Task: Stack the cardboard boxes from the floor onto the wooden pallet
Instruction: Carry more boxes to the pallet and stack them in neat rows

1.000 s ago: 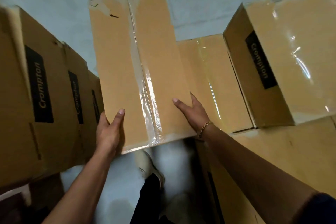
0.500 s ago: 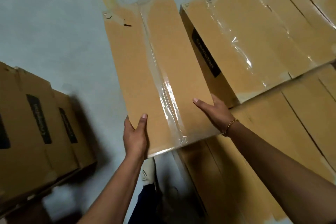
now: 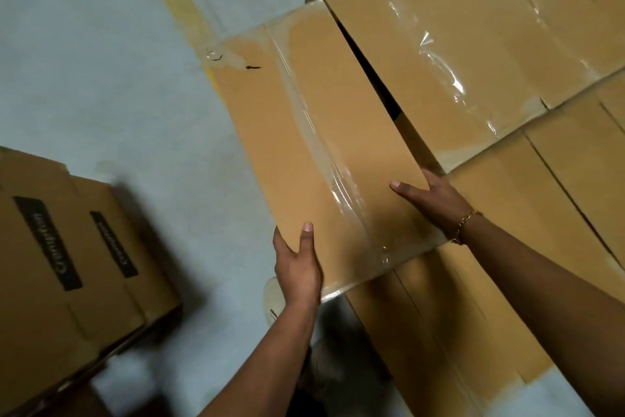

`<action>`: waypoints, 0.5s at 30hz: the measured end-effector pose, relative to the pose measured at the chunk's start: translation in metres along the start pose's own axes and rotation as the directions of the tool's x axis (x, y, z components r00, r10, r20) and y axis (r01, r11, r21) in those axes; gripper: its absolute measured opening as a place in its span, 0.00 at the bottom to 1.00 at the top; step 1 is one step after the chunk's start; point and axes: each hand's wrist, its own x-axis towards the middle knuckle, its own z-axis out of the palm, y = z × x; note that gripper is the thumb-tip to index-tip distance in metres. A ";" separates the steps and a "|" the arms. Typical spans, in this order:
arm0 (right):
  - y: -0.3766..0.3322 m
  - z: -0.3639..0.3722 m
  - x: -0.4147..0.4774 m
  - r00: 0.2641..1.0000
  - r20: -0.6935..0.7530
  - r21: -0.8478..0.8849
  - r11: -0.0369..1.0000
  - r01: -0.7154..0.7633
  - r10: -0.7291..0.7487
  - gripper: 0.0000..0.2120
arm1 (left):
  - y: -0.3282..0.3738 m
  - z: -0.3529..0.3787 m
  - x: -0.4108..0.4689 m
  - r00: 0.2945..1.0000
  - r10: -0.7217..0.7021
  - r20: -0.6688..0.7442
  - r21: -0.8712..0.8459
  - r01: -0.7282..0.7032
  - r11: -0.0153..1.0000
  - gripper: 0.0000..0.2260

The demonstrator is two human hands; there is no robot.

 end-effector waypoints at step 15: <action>0.057 -0.012 -0.001 0.993 -0.028 -0.075 0.991 -0.115 0.113 0.26 | -0.008 0.004 0.018 0.999 -0.019 0.034 0.149 0.014 0.989 0.27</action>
